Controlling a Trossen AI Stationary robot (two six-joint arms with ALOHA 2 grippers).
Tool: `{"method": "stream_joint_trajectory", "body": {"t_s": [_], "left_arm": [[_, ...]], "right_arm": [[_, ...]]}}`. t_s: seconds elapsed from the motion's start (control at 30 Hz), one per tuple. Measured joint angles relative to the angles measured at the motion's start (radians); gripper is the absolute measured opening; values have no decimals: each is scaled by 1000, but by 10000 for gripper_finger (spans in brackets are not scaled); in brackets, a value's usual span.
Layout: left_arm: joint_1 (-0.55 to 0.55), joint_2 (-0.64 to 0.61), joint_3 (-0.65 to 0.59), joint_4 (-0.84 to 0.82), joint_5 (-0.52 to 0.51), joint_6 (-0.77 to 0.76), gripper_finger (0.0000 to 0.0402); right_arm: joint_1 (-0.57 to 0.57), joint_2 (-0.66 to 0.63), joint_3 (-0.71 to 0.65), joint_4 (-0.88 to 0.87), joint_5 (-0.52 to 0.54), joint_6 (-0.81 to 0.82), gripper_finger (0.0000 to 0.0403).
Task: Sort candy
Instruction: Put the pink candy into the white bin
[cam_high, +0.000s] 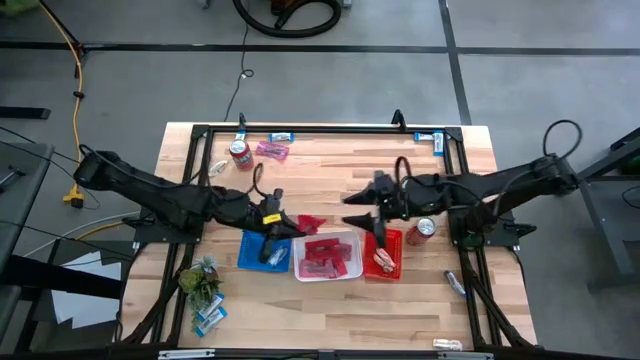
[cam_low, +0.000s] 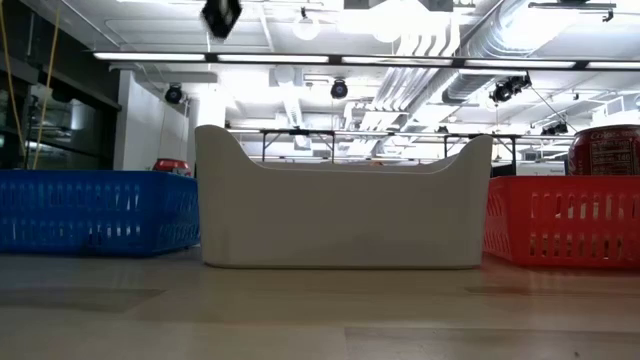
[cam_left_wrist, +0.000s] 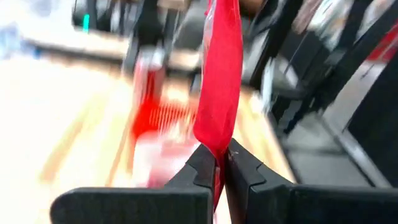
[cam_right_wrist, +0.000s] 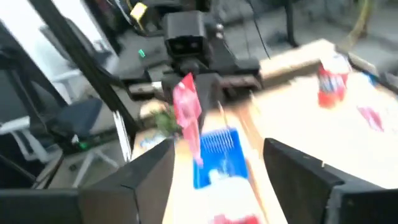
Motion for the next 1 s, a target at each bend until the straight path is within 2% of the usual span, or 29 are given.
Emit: {"method": "stream_joint_trajectory", "body": {"t_s": [0.07, 0.2, 0.27, 0.5, 0.63, 0.77, 0.87, 1.0], "left_arm": [[-4, 23, -1, -77, 22, -50, 1], [-14, 157, 24, -91, 66, -94, 1], [-13, 248, 75, -130, 72, -106, 0], [-10, 538, 305, -431, 63, -89, 0], [-5, 637, 405, -525, 65, -88, 7], [-3, 663, 499, -584, 68, -81, 47], [-1, 661, 570, -648, 68, -69, 97], [12, 645, 670, -830, 89, -67, 173]], "right_arm": [[1, -41, 0, -101, 0, 67, 249], [17, -95, 0, -269, 1, 157, 252], [27, -113, 0, -319, 0, 173, 252], [29, -135, 0, -423, 31, 157, 252], [27, -135, 0, -466, 32, 123, 252], [27, -135, 0, -502, 31, 82, 252], [27, -135, 0, -520, 29, 43, 252], [27, -136, 0, -535, 29, -14, 252]]}}
